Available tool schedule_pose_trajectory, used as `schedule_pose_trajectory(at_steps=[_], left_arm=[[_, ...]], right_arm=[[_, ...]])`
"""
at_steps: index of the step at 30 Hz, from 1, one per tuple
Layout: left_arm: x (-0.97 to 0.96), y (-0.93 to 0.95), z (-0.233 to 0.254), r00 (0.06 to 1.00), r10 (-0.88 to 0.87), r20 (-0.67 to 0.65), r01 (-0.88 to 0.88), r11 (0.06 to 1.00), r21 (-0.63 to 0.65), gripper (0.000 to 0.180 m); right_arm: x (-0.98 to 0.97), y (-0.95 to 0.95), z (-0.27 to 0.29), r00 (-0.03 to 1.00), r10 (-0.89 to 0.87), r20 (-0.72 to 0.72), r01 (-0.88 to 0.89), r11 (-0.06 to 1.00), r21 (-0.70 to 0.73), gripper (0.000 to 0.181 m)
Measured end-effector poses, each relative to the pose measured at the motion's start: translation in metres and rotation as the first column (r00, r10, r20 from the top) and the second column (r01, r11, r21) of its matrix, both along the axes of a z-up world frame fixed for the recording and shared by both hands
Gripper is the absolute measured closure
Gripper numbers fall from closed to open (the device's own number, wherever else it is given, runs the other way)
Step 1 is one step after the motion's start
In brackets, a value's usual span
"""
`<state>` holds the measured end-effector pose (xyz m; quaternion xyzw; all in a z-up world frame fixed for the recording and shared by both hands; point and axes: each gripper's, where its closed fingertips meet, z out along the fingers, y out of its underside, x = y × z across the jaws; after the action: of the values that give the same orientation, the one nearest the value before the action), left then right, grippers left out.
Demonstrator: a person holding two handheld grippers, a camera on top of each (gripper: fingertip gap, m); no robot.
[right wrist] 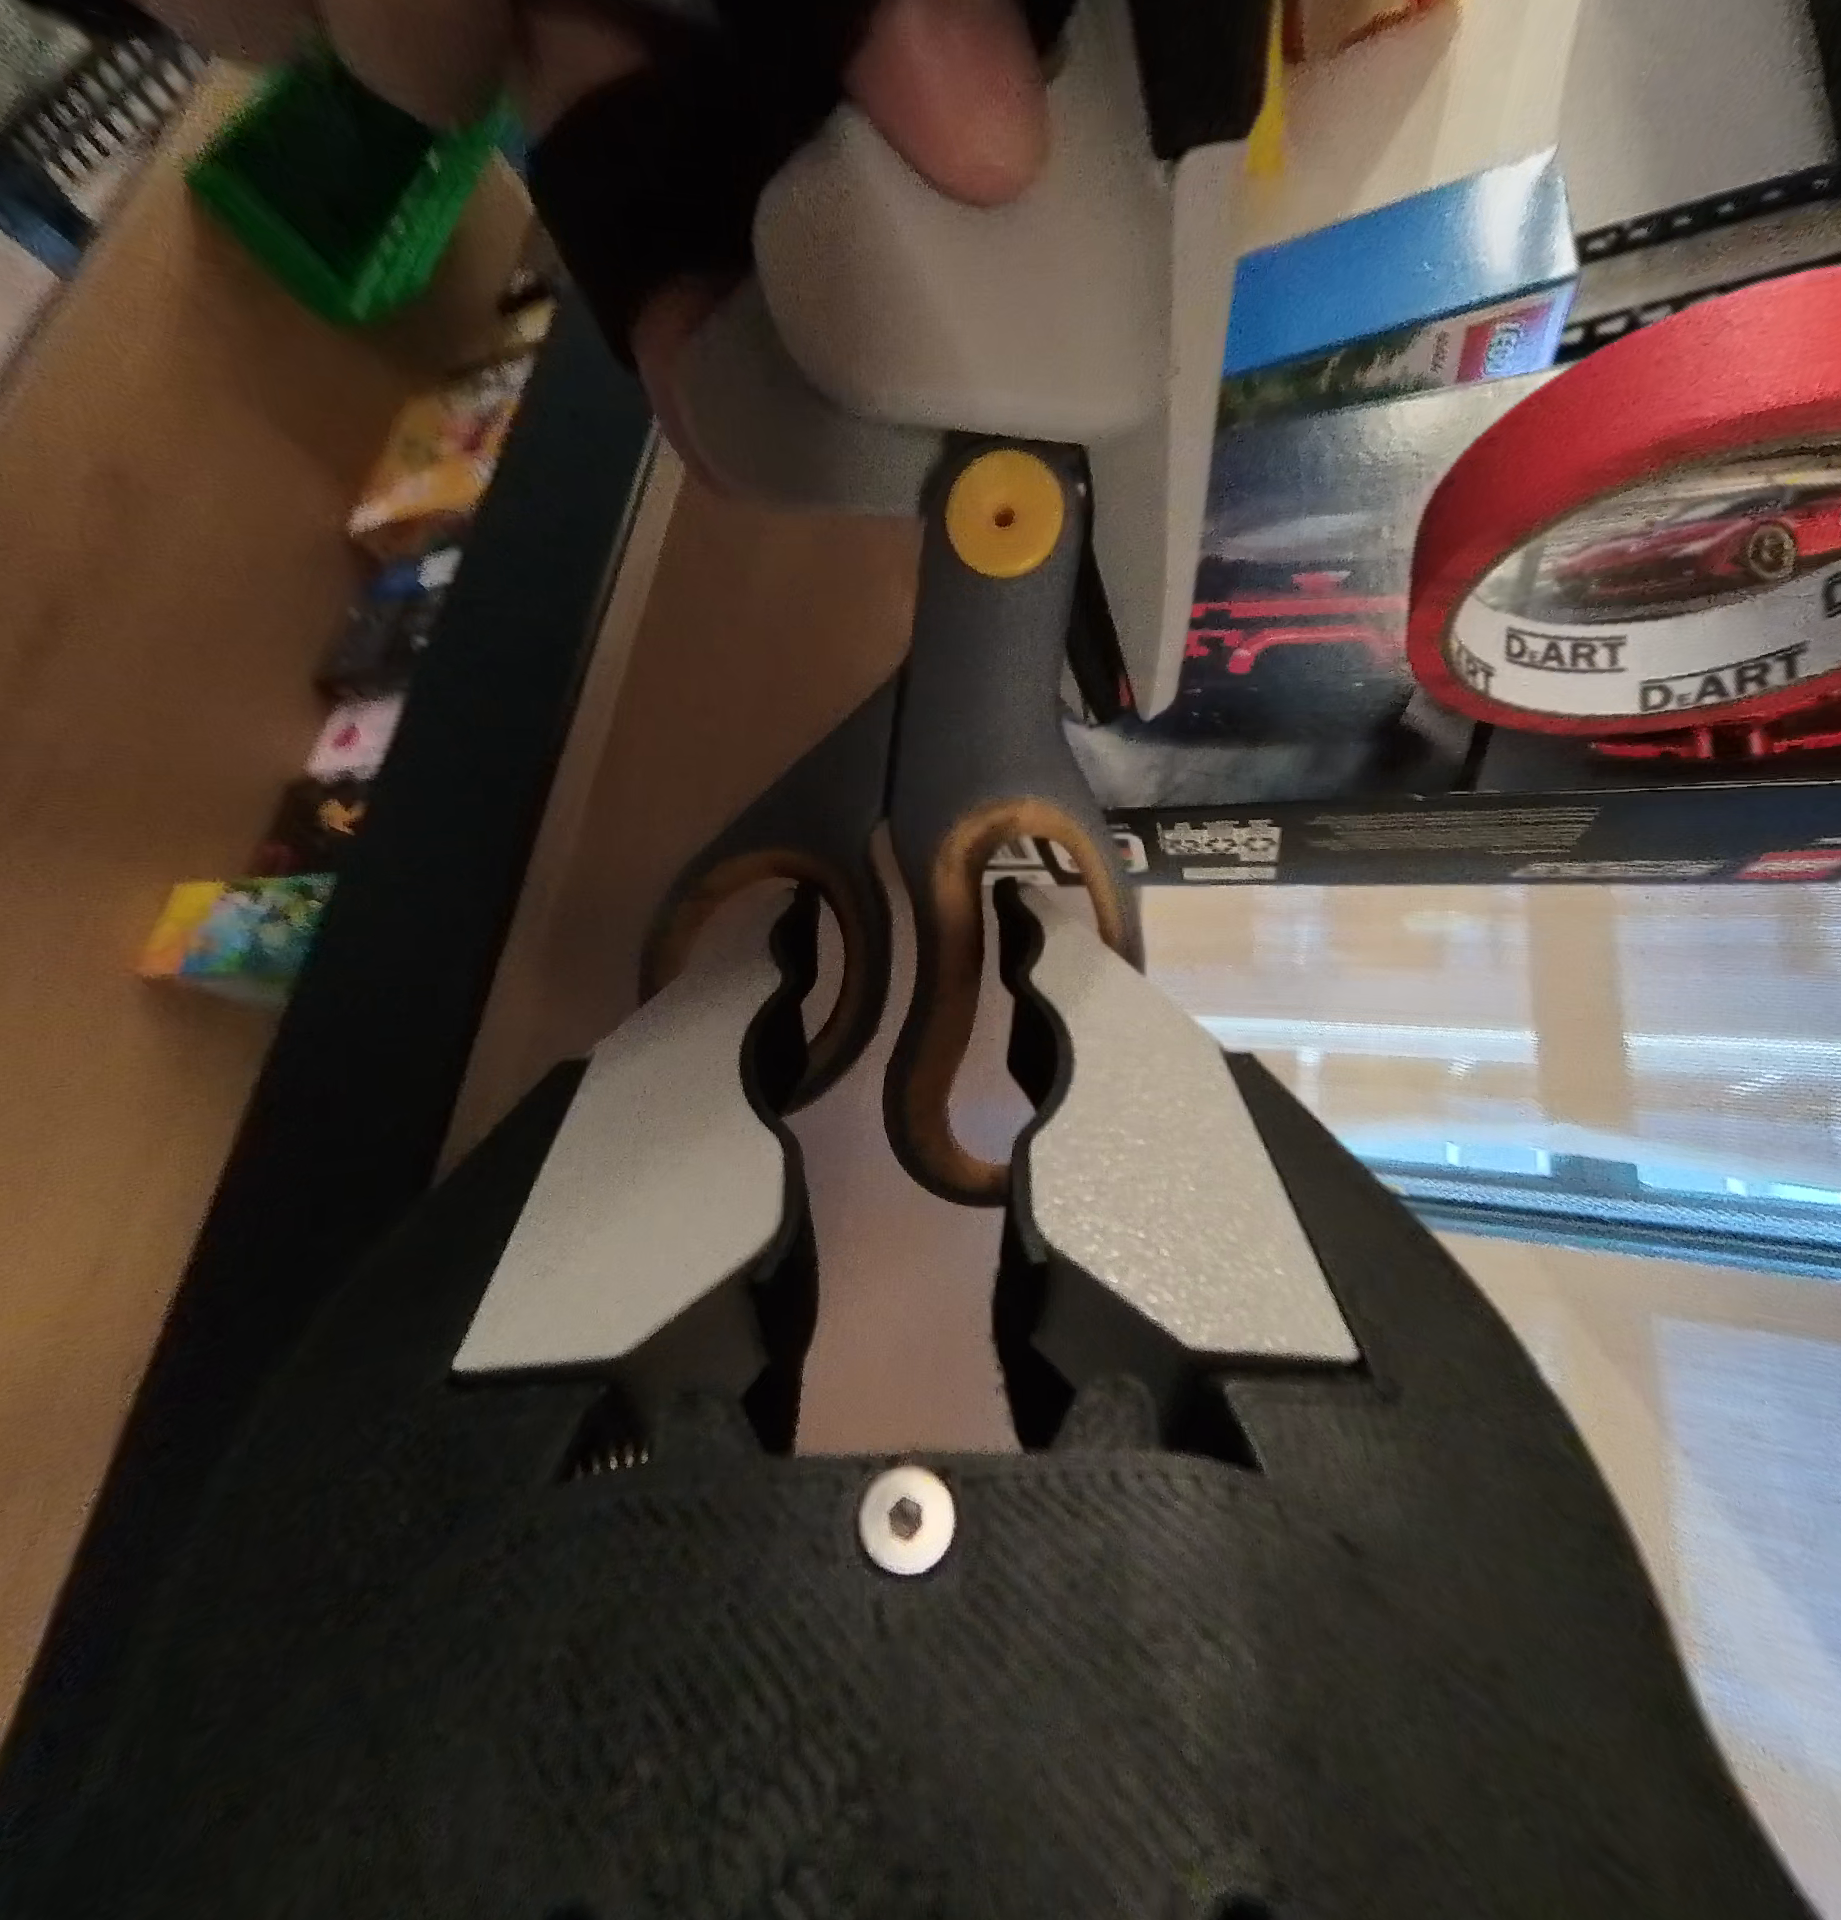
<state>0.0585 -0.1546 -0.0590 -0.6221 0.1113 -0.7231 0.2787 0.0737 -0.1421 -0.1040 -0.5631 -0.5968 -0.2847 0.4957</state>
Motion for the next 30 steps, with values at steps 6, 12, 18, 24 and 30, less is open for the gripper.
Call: schedule_pose_trajectory(at_steps=[6,12,18,24,30], left_arm=[[0.006,0.001,-0.003,0.998,0.052,-0.027,-0.052,0.999,0.006,0.174],[0.004,-0.019,0.022,0.999,-0.018,-0.035,0.024,0.978,0.205,0.149],[-0.059,0.012,0.060,0.931,0.365,-0.007,-0.302,0.780,0.548,0.116],[-0.038,0.012,0.051,0.942,0.331,-0.054,-0.226,0.747,0.625,0.119],[-0.019,0.008,0.025,0.967,0.231,-0.107,-0.132,0.812,0.568,0.124]], right_arm=[[0.010,0.018,-0.008,0.983,-0.132,0.127,0.120,0.988,0.098,0.155],[0.010,0.009,-0.007,0.998,-0.054,-0.023,0.053,0.998,-0.015,0.159],[0.056,-0.015,-0.006,0.934,-0.130,-0.333,-0.036,0.892,-0.450,0.161],[0.045,-0.072,0.072,0.597,-0.262,-0.758,-0.681,0.335,-0.651,0.159],[0.051,-0.072,0.117,0.322,-0.375,-0.869,-0.905,0.147,-0.398,0.149]])
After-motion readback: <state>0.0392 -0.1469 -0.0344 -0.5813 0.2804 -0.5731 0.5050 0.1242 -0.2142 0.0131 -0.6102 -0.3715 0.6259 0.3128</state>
